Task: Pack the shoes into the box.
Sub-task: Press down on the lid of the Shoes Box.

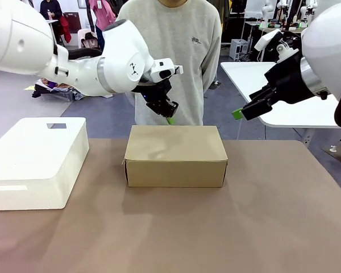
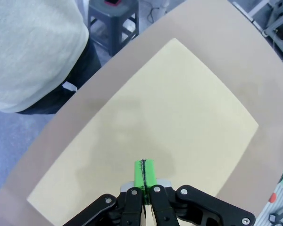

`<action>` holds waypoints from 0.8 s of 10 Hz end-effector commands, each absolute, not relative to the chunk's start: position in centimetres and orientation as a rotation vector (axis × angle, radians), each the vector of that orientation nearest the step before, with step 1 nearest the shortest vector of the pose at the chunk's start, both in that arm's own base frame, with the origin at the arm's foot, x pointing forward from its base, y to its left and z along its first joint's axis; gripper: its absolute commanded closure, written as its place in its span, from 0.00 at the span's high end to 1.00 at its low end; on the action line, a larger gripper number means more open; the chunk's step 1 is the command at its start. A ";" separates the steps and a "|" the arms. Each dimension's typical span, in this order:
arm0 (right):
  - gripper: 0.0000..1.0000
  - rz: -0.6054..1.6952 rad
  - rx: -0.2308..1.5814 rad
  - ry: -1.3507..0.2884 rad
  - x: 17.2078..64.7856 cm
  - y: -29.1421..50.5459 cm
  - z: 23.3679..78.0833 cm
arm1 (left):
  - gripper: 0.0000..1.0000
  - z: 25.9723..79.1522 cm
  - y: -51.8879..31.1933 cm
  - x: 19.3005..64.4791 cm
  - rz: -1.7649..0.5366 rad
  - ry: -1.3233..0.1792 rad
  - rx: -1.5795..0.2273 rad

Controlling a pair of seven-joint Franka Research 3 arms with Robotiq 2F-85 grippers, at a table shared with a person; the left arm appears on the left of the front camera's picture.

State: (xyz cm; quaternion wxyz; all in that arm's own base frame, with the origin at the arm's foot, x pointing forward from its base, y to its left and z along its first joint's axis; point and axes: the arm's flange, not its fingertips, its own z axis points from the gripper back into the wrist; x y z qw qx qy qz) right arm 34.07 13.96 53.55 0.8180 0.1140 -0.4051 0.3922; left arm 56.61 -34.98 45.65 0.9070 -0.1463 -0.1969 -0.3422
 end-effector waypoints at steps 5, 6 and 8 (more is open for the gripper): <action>1.00 0.842 0.235 -0.859 34.2 13.9 53.5 | 0.00 42.2 -36.8 60.0 -0.647 -0.431 -0.260; 1.00 0.842 0.235 -0.859 34.2 13.9 53.5 | 0.00 41.5 -36.9 60.3 -0.639 -0.423 -0.250; 1.00 0.842 0.235 -0.859 34.2 13.9 53.5 | 0.00 40.0 -37.1 60.8 -0.630 -0.410 -0.230</action>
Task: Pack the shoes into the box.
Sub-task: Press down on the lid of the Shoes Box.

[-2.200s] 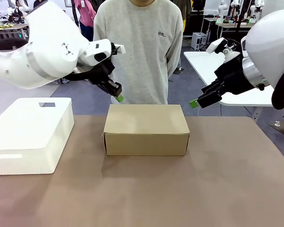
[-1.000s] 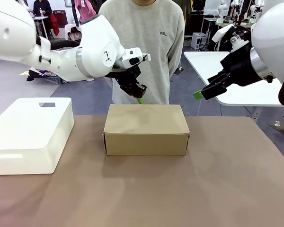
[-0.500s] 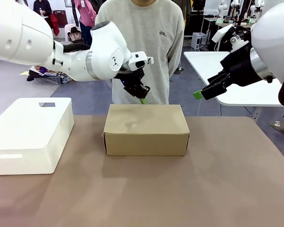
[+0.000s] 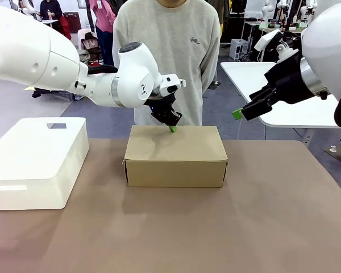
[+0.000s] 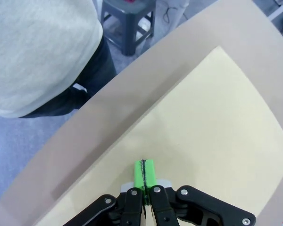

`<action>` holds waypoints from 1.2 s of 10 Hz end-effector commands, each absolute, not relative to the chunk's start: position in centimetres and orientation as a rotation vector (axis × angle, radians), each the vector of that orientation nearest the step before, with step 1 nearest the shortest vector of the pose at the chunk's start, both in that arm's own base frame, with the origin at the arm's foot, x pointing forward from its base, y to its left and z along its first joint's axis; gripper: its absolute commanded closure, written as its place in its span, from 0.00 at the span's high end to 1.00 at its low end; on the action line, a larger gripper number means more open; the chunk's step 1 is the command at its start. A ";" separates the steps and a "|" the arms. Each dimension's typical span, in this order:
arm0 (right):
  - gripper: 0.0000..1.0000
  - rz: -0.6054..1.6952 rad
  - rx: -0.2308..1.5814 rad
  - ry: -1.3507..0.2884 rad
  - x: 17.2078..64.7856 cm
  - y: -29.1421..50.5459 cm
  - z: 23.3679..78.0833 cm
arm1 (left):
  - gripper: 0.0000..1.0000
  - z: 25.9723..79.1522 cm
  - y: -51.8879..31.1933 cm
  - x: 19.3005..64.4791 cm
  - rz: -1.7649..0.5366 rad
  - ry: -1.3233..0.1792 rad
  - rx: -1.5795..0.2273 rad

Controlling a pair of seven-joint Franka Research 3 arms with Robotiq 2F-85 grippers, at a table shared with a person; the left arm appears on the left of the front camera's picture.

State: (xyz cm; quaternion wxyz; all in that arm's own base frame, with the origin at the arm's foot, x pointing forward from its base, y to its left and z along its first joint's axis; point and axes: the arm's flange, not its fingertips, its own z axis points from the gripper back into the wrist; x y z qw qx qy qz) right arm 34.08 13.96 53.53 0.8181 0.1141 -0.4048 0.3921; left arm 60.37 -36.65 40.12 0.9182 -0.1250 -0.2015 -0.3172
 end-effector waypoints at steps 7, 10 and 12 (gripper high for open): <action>1.00 0.842 0.235 -0.859 34.2 13.9 53.5 | 0.00 45.0 -34.5 57.3 -0.567 -0.495 -0.227; 1.00 0.842 0.235 -0.859 34.2 13.9 53.5 | 0.00 47.5 -33.0 55.1 -0.569 -0.525 -0.243; 1.00 0.842 0.235 -0.859 34.2 13.9 53.5 | 0.00 47.2 -35.0 57.7 -0.585 -0.511 -0.246</action>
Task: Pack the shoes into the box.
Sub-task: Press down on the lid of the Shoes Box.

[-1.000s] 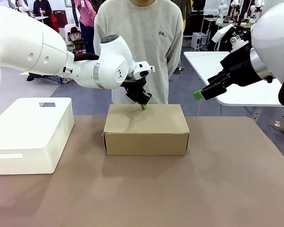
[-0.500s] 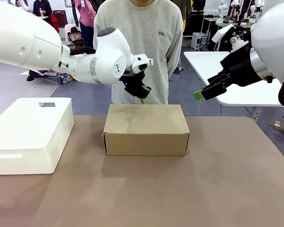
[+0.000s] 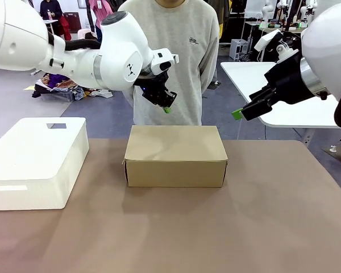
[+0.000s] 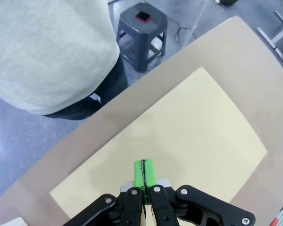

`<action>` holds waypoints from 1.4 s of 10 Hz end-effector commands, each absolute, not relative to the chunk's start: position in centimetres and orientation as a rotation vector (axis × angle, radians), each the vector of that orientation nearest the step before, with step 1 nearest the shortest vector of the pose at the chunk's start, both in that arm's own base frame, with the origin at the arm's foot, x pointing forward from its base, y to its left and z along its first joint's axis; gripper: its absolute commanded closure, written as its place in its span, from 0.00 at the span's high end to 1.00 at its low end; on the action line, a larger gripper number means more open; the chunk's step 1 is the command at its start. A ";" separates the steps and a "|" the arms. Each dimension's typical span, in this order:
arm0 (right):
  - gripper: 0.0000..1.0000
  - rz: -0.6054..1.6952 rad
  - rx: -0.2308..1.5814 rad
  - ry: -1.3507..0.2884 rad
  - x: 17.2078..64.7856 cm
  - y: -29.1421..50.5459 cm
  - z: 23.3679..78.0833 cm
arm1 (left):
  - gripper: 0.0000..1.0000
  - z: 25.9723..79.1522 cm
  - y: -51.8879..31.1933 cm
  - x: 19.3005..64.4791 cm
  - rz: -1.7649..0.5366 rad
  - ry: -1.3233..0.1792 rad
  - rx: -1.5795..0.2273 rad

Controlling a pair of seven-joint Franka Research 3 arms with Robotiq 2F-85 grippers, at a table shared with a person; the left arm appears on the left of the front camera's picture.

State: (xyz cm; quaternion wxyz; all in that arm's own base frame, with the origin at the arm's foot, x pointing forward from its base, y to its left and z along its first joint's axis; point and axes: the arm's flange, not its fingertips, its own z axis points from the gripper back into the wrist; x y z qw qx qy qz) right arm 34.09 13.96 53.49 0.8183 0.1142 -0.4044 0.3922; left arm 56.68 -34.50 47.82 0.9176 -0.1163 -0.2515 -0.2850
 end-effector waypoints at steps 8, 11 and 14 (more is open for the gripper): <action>1.00 0.842 0.235 -0.859 34.2 13.9 53.5 | 0.00 47.0 -35.1 57.7 -0.584 -0.512 -0.250; 1.00 0.842 0.235 -0.859 34.2 13.9 53.5 | 0.08 49.1 -29.2 50.0 -0.639 -0.510 -0.158; 1.00 0.842 0.235 -0.859 34.2 13.9 53.5 | 0.67 50.2 -24.6 45.8 -0.666 -0.536 -0.158</action>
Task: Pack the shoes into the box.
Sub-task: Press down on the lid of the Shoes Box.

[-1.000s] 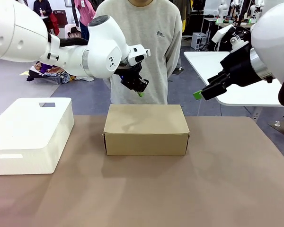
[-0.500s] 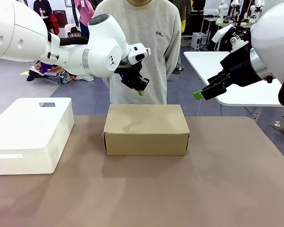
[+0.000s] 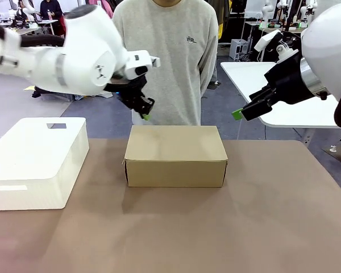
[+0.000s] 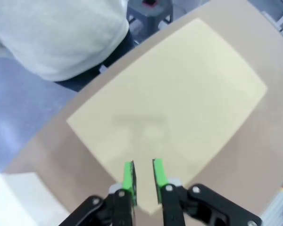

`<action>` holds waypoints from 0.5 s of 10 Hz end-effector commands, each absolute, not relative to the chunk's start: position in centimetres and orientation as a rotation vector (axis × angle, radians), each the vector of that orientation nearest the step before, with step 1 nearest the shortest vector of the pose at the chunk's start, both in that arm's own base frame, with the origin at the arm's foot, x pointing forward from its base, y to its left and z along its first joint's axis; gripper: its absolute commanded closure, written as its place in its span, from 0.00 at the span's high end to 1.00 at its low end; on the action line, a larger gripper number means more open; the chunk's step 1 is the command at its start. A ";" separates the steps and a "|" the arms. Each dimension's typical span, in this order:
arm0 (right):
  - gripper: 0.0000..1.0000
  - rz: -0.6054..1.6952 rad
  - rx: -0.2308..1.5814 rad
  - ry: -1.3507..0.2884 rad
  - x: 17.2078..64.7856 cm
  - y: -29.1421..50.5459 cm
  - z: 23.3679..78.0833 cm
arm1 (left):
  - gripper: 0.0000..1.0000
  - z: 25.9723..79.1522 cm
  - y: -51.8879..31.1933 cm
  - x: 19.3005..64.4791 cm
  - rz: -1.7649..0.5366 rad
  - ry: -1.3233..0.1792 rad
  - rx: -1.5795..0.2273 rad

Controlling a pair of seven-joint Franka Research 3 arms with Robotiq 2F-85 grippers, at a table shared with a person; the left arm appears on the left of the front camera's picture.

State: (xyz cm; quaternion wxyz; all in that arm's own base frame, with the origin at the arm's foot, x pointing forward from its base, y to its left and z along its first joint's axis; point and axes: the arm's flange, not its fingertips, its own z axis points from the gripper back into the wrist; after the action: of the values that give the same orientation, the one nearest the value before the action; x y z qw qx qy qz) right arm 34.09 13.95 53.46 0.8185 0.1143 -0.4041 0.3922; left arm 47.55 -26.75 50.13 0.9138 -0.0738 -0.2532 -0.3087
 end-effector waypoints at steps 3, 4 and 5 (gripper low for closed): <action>1.00 0.842 0.235 -0.859 34.2 13.9 53.5 | 1.00 50.6 -21.3 42.3 -0.672 -0.632 -0.143; 1.00 0.842 0.235 -0.859 34.2 13.9 53.5 | 1.00 50.9 -20.3 41.0 -0.675 -0.656 -0.134; 1.00 0.842 0.235 -0.859 34.2 13.9 53.5 | 1.00 51.3 -19.7 39.9 -0.672 -0.679 -0.116</action>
State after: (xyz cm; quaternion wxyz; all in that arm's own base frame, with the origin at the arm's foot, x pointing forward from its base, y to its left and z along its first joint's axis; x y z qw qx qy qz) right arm 34.09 13.95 53.46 0.8184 0.1142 -0.4041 0.3922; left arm 41.28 -20.86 51.48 0.8955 -0.0570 -0.3101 -0.3141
